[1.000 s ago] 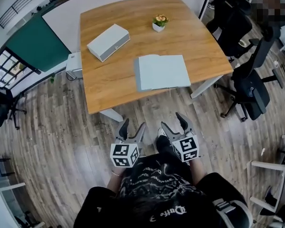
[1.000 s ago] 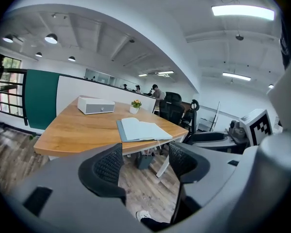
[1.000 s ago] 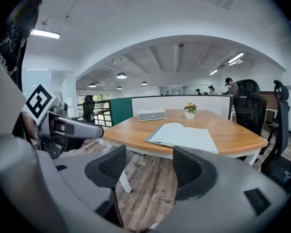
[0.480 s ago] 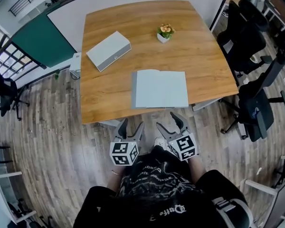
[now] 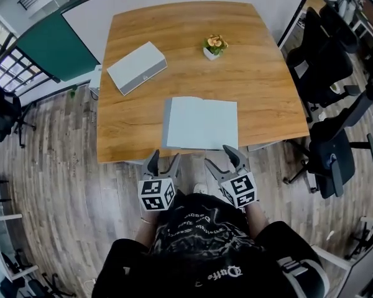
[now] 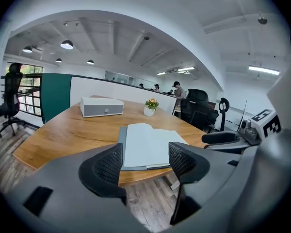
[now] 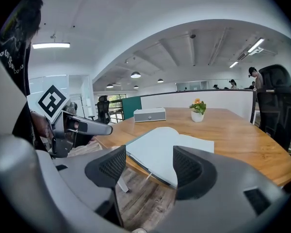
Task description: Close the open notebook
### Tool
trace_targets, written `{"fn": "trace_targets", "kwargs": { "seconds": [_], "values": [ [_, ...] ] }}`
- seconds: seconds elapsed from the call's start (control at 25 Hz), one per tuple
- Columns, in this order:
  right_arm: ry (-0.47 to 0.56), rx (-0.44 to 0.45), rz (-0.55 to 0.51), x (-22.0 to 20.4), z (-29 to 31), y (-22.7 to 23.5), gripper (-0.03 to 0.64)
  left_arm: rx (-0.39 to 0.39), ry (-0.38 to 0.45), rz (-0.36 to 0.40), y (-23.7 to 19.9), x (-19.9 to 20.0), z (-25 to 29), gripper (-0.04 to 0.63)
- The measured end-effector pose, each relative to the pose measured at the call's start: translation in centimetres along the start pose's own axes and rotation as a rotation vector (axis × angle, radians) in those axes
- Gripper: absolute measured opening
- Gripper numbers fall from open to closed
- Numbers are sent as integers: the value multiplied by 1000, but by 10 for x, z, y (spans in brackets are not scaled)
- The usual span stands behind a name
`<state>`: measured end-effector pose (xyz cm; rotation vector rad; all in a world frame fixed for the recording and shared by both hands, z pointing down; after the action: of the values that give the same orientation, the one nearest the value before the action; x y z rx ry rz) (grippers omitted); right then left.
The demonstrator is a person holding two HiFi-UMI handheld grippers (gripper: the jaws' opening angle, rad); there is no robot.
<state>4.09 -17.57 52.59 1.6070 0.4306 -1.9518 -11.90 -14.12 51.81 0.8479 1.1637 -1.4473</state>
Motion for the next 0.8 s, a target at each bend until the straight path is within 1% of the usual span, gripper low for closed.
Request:
{"fn": "trace_targets", "kwargs": {
  "seconds": [0.12,0.24,0.32,0.48,0.68,0.8],
  "values": [
    [-6,2,5,3,6,5,291,44,-34,-10,-11,-1,8,313],
    [-23,3,2,3,11,1,290,88,-74,-1,-23,-4,15,310],
    [-29,-18,3,1,12,-1,283,98,-97,2,-29,-6,23,304],
    [-43,-66,17,-4,14,-3,279,126,-151,-22,-45,-15,38,290],
    [-41,-123,20,4,13,1,264,174,-252,-13,-59,-35,56,281],
    [-39,-158,9,6,9,2,255,183,-310,-18,-63,-48,60,278]
  ]
}}
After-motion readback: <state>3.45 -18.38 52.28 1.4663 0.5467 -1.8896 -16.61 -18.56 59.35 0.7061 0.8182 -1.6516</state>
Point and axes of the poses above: the fingertips, and each gripper's own axes: z forward along the fingers, y to its right, x out of its top, the point moved 2 cm from there along -z, backward along the fingers, and after that the axes turned 12 degrees about y, right-handed, at the moved point
